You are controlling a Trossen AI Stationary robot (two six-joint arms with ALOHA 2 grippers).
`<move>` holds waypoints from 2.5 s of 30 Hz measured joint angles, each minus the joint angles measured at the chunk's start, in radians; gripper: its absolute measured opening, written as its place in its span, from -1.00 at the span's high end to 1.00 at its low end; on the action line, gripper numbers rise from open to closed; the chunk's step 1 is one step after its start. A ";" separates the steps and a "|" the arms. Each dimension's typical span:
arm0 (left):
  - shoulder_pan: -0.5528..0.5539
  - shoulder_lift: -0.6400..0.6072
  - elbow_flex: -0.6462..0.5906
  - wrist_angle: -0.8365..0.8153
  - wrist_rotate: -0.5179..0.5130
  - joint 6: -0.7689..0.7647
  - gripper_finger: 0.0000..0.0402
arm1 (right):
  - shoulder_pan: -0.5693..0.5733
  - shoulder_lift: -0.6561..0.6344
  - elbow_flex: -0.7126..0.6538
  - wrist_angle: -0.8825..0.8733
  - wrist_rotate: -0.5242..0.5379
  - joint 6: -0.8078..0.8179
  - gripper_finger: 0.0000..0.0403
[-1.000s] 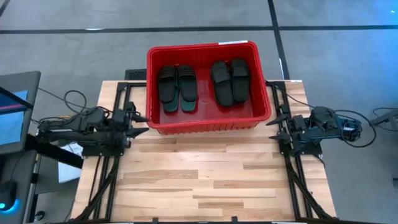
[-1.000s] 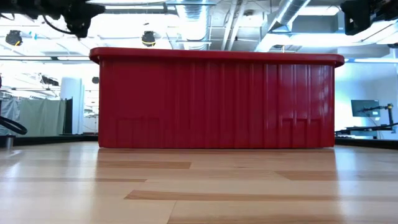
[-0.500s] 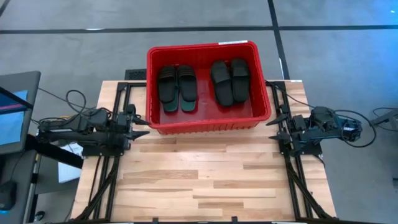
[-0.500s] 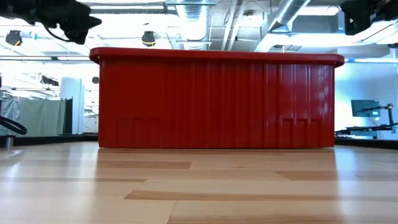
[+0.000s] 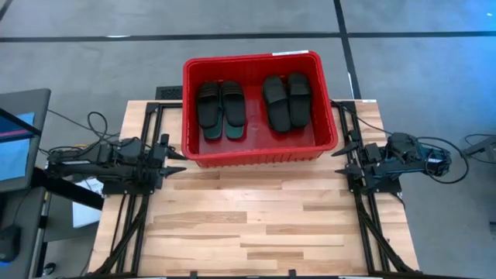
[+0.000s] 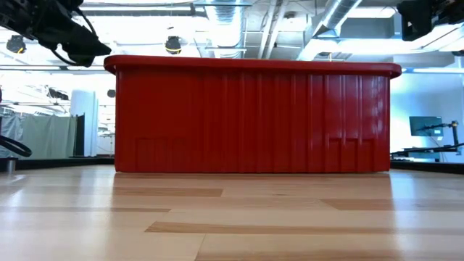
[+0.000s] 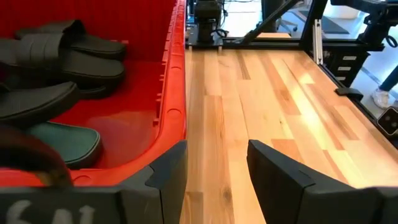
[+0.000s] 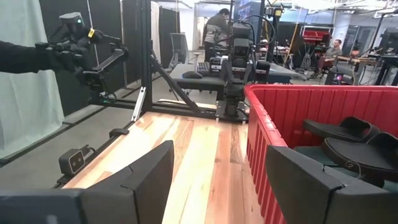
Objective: Pick and place slides into bin
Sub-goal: Return to Home Position
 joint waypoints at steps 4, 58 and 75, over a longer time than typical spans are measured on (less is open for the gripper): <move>0.000 0.000 0.000 0.002 -0.001 -0.001 0.22 | 0.000 0.000 0.000 0.000 0.000 0.000 -0.19; 0.000 0.003 -0.001 0.008 -0.001 0.000 0.22 | 0.000 0.000 0.000 0.000 0.000 0.000 -0.19; 0.000 0.002 -0.001 0.010 -0.001 0.000 0.22 | 0.000 0.000 0.000 0.000 0.000 0.000 -0.19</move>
